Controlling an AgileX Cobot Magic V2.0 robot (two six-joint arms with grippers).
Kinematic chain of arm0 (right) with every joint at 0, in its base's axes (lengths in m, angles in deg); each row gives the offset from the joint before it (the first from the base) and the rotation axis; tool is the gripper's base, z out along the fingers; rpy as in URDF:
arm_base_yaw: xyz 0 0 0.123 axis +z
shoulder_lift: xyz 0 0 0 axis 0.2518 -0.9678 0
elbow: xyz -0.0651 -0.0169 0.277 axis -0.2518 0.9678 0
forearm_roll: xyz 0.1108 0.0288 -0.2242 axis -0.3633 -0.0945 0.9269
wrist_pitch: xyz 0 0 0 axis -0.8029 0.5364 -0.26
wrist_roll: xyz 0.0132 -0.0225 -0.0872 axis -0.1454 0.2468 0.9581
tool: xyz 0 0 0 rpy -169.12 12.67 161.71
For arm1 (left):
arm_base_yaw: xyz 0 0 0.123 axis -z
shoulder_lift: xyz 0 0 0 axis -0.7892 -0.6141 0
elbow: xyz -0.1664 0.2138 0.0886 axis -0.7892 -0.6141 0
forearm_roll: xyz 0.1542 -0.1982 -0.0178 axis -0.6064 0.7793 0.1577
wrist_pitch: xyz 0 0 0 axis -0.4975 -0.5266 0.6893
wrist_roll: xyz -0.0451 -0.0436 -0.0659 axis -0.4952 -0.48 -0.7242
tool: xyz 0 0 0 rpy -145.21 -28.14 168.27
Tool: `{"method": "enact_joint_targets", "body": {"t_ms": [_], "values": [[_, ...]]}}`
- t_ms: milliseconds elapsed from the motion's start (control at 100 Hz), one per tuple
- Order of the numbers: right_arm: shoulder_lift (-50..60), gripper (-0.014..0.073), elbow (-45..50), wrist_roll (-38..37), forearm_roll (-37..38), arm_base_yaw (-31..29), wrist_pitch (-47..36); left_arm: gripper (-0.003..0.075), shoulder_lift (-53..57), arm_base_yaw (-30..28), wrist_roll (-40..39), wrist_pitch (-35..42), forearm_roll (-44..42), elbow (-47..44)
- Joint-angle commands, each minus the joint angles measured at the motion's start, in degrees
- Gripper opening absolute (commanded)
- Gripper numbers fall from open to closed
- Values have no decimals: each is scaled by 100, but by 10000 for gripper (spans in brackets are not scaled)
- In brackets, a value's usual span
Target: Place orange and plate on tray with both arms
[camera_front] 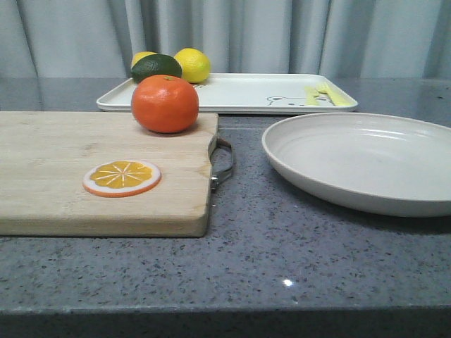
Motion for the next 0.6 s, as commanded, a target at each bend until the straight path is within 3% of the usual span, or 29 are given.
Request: {"method": "enact_joint_targets", "body": {"t_ms": [0,590], "values": [[79,-66,-126,-23,69,-21,-420,-20,195,-7,-31,454,12,-48],[79,-66,-132,-23,69,-21,-434,-20,195,-7,-31,528,12,-48]]}}
